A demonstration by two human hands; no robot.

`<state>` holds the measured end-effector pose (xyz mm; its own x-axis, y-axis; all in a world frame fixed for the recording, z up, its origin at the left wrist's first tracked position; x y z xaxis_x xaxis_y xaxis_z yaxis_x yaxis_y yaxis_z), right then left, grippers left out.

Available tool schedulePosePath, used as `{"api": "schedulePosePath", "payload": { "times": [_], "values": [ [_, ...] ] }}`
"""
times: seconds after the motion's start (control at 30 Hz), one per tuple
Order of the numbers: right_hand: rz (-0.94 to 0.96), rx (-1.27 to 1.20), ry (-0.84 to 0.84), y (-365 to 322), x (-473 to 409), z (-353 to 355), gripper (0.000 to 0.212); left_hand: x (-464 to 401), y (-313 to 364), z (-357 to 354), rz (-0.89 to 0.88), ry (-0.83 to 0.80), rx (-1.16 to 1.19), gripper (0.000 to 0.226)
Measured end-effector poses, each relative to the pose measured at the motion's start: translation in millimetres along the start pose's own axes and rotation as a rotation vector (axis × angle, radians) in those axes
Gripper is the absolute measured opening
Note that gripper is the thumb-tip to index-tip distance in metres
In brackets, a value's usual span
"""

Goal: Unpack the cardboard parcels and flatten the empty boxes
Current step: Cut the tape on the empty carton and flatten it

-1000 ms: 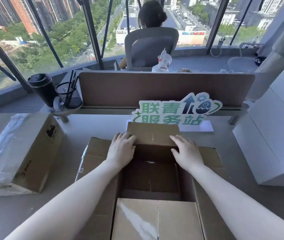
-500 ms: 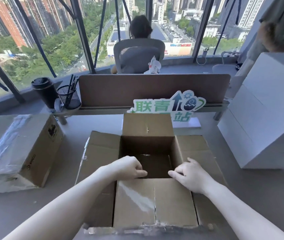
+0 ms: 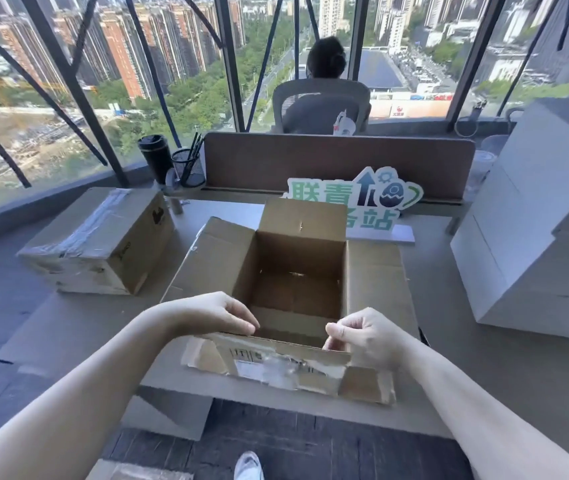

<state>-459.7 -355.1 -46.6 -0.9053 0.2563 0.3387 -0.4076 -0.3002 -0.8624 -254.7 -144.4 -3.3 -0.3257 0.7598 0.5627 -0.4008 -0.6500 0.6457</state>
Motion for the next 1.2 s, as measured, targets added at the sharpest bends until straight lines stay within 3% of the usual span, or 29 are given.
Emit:
{"api": "schedulePosePath", "payload": {
  "times": [0.1,0.23,0.3,0.37,0.5,0.63,0.7,0.77,0.9,1.0,1.2],
  "values": [
    [0.009,0.241,0.003,14,5,-18,0.012,12,-8,-33,0.07,0.018,-0.172,0.054],
    [0.04,0.733,0.108,27,2,-35,0.056,2,-24,-73,0.05,0.213,-0.395,0.073],
    [0.0,0.826,0.13,33,0,-45,0.063,-11,-34,-86,0.03,0.294,-0.546,0.069],
    [-0.027,0.836,0.187,39,-2,-54,0.061,-23,-42,-97,0.018,0.384,-0.677,0.058],
    [-0.018,0.801,0.317,51,-6,-72,0.048,-38,-60,-111,-0.074,0.625,-0.695,0.036],
    [-0.015,0.621,0.487,51,-8,-75,0.057,-36,-68,-107,-0.119,0.733,-0.694,0.05],
    [-0.103,0.504,0.654,49,-9,-65,0.065,-27,-68,-107,-0.138,0.776,-0.64,0.063],
    [-0.308,0.445,0.726,50,-13,-50,0.079,-16,-60,-112,-0.106,0.762,-0.58,0.064],
    [-0.605,0.216,0.59,60,-29,-31,0.11,-6,-33,-131,0.14,0.559,-0.297,0.086],
    [-0.631,0.008,0.514,62,-33,-32,0.112,-19,-22,-137,0.322,0.492,0.157,0.111],
    [-0.514,-0.113,0.526,63,-30,-44,0.103,-53,-29,-122,0.527,0.676,0.732,0.132]
  ]
}}
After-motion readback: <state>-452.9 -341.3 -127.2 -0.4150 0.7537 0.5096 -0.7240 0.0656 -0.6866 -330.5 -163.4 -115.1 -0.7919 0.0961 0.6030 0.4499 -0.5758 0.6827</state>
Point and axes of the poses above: each hand's wrist, its own x-axis away from the middle knuckle, its own z-axis out of the back of the hand, y = z × x, the point moved 1 cm from there along -x, towards the middle knuckle, and after that the axes turned 3 degrees about -z, right-handed, at the moved point
